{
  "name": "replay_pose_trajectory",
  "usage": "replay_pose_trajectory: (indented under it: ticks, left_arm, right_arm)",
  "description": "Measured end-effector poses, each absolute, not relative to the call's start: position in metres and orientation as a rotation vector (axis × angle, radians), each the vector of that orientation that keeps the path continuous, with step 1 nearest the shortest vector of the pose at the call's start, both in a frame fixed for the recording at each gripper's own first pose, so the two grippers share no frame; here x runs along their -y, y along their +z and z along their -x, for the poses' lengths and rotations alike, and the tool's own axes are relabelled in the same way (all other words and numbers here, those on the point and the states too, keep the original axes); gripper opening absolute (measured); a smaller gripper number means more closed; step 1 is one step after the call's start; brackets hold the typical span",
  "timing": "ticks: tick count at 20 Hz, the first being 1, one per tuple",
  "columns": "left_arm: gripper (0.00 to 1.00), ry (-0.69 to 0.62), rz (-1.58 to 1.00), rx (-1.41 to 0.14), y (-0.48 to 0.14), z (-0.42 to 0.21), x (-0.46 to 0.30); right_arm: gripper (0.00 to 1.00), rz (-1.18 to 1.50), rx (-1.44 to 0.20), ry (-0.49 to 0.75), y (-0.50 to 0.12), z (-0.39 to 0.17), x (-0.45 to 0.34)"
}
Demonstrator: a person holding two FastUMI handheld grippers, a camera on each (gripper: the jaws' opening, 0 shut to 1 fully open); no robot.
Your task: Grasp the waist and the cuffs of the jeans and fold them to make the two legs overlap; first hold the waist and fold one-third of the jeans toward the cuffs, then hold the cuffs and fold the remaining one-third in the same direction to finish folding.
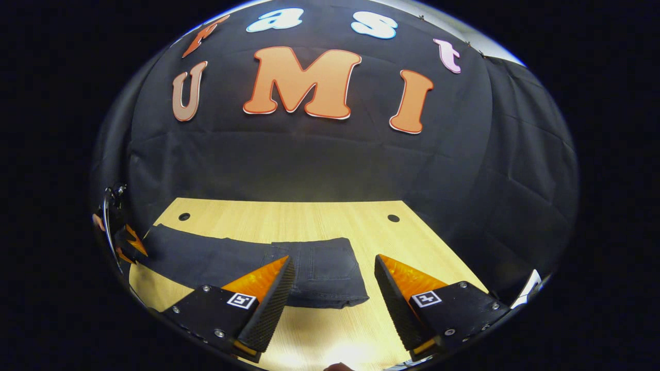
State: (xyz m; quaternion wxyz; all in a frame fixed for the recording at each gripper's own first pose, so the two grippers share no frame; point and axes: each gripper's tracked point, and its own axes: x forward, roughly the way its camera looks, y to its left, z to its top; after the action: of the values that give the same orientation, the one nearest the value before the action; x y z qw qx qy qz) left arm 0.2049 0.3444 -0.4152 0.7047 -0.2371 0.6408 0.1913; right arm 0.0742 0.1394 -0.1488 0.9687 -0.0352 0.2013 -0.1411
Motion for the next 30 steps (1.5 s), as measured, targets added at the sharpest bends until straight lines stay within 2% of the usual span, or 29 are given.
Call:
replay_pose_trajectory:
  ticks: [8, 15, 16, 17, 18, 19, 21, 23, 30]
  left_arm:
    - [0.99, 0.619, 0.512, -1.507, -0.453, -0.218, -0.363]
    - [0.97, 0.607, 0.448, -1.466, -0.456, -0.224, -0.361]
    - [1.00, 0.592, 0.436, -1.451, -0.457, -0.224, -0.358]
    - [0.87, 0.566, 0.411, -1.436, -0.457, -0.229, -0.356]
    - [0.82, 0.521, 0.381, -1.409, -0.456, -0.235, -0.352]
    - [0.57, 0.452, 0.363, -1.371, -0.457, -0.246, -0.344]
    - [0.08, 0.425, 0.292, -1.339, -0.457, -0.248, -0.334]
    - [0.07, 0.391, 0.254, -1.323, -0.453, -0.244, -0.332]
    - [0.07, 0.332, 0.344, -1.120, -0.385, -0.263, -0.313]
  right_arm:
    - [0.95, 0.068, -0.415, -0.323, -0.145, -0.063, -0.122]
    - [0.96, 0.027, -0.428, -0.305, -0.152, -0.071, -0.125]
    - [0.96, 0.029, -0.422, -0.296, -0.153, -0.074, -0.126]
    - [0.96, 0.031, -0.416, -0.284, -0.151, -0.077, -0.128]
    - [0.96, 0.034, -0.407, -0.271, -0.150, -0.079, -0.129]
    - [0.96, 0.033, -0.412, -0.250, -0.152, -0.081, -0.130]
    - [0.97, 0.047, -0.402, -0.220, -0.147, -0.082, -0.126]
    - [0.97, 0.058, -0.384, -0.212, -0.143, -0.082, -0.113]
    - [0.97, 0.066, -0.348, -0.181, -0.128, -0.092, -0.073]
